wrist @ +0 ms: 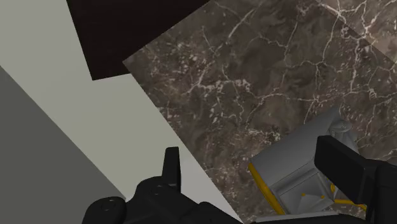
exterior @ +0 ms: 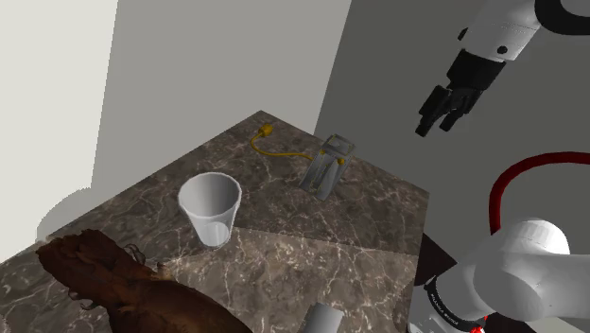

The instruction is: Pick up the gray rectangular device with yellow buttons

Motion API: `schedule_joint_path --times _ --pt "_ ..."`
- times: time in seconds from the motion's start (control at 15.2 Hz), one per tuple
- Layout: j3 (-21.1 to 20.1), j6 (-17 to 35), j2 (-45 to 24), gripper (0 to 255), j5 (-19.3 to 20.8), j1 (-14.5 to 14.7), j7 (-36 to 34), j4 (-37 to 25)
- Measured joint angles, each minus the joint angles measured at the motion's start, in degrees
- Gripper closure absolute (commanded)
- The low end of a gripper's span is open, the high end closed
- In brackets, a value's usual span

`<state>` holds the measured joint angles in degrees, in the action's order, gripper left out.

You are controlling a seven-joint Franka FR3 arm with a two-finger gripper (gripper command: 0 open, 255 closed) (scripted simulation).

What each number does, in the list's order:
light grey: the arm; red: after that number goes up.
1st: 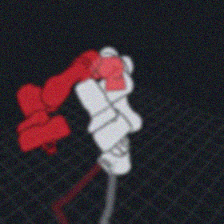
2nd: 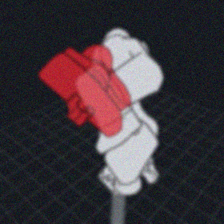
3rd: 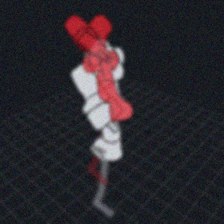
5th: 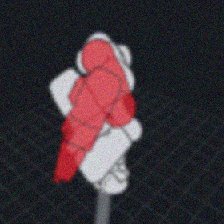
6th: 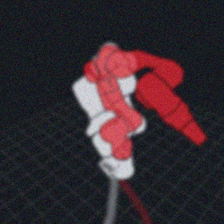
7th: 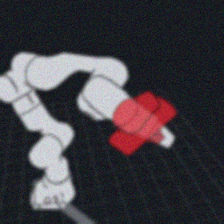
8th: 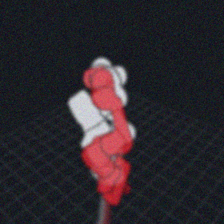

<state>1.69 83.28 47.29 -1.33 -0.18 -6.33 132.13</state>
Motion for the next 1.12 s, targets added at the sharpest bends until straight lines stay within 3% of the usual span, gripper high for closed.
schedule_joint_path --times 0.26,0.53,1.12 --pt "-0.5 3.0 -3.3 0 0.1 1.4 2.0 -0.3" --pt "-1.3 9.2 -9.6 0 0.5 3.8 5.9 -0.3" --pt "-4.2 20.7 -26.6 0 1.5 8.7 13.9 -6.1"
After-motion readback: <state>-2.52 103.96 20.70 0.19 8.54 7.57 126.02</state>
